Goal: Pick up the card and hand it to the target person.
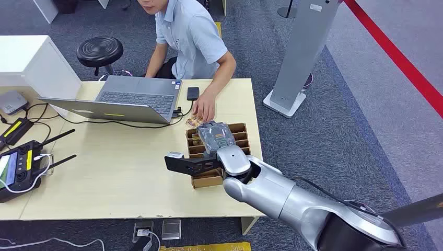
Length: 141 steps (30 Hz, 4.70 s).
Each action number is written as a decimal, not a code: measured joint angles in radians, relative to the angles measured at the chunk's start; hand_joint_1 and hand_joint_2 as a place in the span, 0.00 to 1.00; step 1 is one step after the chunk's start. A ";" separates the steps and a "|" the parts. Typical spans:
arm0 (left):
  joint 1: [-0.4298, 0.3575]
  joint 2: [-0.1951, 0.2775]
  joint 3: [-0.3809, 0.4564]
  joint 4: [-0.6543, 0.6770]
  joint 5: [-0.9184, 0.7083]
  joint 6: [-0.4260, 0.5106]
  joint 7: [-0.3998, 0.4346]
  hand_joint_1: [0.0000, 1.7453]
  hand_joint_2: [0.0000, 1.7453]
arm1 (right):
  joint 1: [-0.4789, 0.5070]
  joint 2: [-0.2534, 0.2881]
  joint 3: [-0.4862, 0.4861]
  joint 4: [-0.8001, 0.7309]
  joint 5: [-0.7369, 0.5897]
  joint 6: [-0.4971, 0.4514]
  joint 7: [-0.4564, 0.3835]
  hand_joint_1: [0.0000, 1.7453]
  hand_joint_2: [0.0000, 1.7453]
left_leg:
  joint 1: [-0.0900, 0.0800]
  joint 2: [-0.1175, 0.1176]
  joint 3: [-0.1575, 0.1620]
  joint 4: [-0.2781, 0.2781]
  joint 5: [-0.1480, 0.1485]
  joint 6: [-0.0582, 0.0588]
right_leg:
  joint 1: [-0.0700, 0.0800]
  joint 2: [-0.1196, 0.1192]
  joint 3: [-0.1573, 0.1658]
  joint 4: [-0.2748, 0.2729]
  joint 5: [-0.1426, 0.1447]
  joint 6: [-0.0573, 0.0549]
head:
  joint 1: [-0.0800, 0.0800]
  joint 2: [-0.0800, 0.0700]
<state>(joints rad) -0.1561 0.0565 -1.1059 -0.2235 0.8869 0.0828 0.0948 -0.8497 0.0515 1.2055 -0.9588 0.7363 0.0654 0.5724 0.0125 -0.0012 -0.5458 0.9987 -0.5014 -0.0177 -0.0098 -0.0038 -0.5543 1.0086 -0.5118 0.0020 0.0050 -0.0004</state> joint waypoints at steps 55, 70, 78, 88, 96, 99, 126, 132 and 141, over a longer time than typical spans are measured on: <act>-0.002 0.000 -0.002 0.000 -0.010 0.018 -0.010 0.00 0.00 | -0.002 0.000 -0.001 -0.002 0.004 0.000 -0.009 0.90 1.00 | 0.000 0.000 0.000 0.000 0.000 0.000 | 0.000 0.000 0.000 0.000 0.000 0.000 | 0.000 0.000; 0.008 0.000 -0.002 0.000 0.015 0.016 -0.017 0.00 0.00 | -0.030 -0.045 -0.063 -0.118 -0.077 -0.048 0.058 0.90 1.00 | 0.000 0.000 0.000 0.000 0.000 0.000 | 0.000 0.000 0.000 0.000 0.000 0.000 | 0.000 0.000; 0.023 0.000 -0.002 0.000 0.028 0.016 -0.030 0.00 0.00 | -0.046 -0.123 -0.153 -0.320 -0.091 -0.082 0.110 0.90 1.00 | 0.000 0.000 0.000 0.000 0.000 0.000 | 0.000 0.000 0.000 0.000 0.000 0.000 | 0.000 0.000; 0.016 0.000 -0.002 0.000 0.018 0.003 -0.028 0.00 0.00 | -0.023 -0.150 -0.177 -0.356 -0.066 -0.083 0.035 0.90 1.00 | 0.000 0.000 0.000 0.000 0.000 0.000 | 0.000 0.000 0.000 0.000 0.000 0.000 | 0.000 0.000; -0.002 -0.006 -0.002 0.000 0.003 -0.005 -0.026 0.00 0.00 | -0.013 -0.141 -0.177 -0.207 0.199 -0.337 -0.096 0.90 1.00 | 0.000 0.000 0.000 0.000 0.000 0.000 | 0.000 0.000 0.000 0.000 0.000 0.000 | 0.001 0.000; -0.006 -0.009 -0.002 0.000 0.002 -0.005 -0.026 0.00 0.00 | -0.004 -0.133 -0.179 -0.155 0.237 -0.374 -0.111 0.90 1.00 | 0.000 0.000 0.000 0.000 0.000 0.000 | 0.000 0.000 0.000 0.000 0.000 0.000 | 0.000 0.000; -0.007 -0.010 -0.002 0.000 0.014 -0.010 -0.033 0.00 0.75 | 0.010 -0.055 -0.196 0.026 0.269 -0.394 -0.152 0.00 1.00 | 0.000 0.000 0.000 0.000 0.000 0.000 | 0.000 0.000 0.000 0.000 0.000 0.000 | 0.000 0.000; -0.007 -0.010 -0.002 0.000 0.019 -0.010 -0.045 0.00 0.00 | 0.010 -0.043 -0.198 0.044 0.265 -0.402 -0.160 0.00 1.00 | 0.000 0.000 0.000 0.000 0.000 0.000 | 0.000 0.000 0.000 0.000 0.000 0.000 | 0.000 0.000; 0.002 -0.010 -0.002 0.000 0.039 0.003 -0.052 0.00 0.00 | 0.052 -0.049 -0.244 -0.019 0.204 -0.584 -0.204 0.00 1.00 | 0.000 0.000 0.000 0.000 0.000 0.000 | 0.000 0.000 0.000 0.000 0.000 0.000 | 0.000 0.000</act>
<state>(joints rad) -0.1539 0.0469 -1.1078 -0.2232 0.9261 0.0854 0.0430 -0.7980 0.0021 0.9614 -0.9776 0.9403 -0.5186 0.3684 0.0125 -0.0012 -0.5457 0.9988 -0.5015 -0.0177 -0.0099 -0.0037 -0.5544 1.0085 -0.5118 0.0020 0.0050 -0.0004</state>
